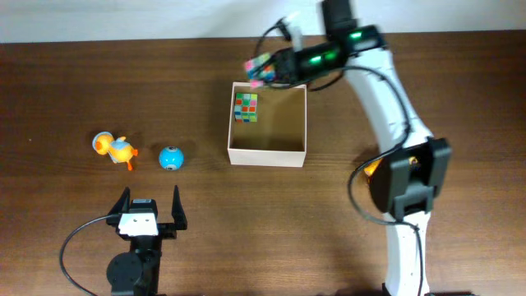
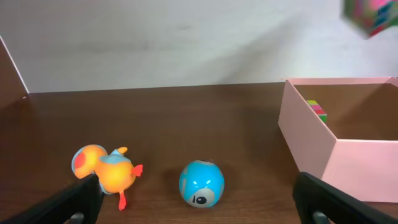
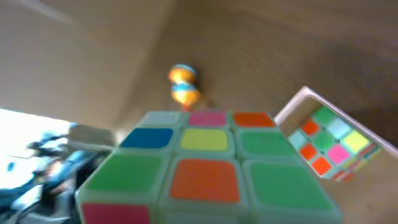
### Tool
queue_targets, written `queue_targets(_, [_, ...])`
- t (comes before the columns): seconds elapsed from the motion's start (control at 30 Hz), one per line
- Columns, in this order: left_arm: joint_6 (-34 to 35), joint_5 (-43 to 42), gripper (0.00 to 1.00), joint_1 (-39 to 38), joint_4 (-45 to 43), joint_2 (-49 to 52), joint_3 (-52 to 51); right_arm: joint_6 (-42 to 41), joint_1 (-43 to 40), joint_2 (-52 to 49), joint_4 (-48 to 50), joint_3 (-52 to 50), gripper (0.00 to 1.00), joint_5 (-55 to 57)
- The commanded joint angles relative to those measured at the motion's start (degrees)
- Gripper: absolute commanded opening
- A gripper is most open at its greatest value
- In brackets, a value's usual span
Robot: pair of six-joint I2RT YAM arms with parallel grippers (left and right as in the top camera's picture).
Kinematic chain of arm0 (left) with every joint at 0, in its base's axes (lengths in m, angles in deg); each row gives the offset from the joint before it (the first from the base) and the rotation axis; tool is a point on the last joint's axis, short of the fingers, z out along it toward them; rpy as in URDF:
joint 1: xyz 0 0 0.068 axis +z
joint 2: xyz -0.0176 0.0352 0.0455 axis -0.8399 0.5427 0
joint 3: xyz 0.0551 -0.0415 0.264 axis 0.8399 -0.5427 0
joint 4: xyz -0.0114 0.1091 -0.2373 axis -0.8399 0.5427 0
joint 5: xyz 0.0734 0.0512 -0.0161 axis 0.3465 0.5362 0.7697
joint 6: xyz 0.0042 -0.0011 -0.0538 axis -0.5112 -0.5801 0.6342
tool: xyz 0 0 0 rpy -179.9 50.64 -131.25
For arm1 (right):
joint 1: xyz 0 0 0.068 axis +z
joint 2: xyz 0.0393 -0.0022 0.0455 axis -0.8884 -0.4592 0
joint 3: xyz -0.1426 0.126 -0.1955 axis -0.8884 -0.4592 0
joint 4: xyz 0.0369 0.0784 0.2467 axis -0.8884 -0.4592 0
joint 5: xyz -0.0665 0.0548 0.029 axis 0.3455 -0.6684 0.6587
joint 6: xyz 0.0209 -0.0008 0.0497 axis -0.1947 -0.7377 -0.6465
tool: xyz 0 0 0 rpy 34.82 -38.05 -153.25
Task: Pack container
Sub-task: 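Carry the second cube with the right gripper over the box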
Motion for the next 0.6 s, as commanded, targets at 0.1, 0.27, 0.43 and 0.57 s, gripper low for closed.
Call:
queue_targets(0.1, [-0.87,0.17,0.99,-0.24,0.02,-0.55,-0.42,-12.66,10.27,0.39,1.2,1.4,0.49,38.84])
queue_targets(0.27, [-0.87,0.17,0.99,-0.24,0.02,-0.55,-0.42,-19.78,15.67,0.33,1.18,1.4,0.49,59.93])
queue_targets(0.43, [-0.87,0.17,0.99,-0.24,0.02,-0.55,-0.42,-24.94,16.92,0.26,0.5,0.98,0.49,68.91])
queue_targets(0.57, [-0.87,0.17,0.99,-0.24,0.02,-0.55,-0.42,-27.63,16.81,0.15,-0.13,0.15,0.49,71.89])
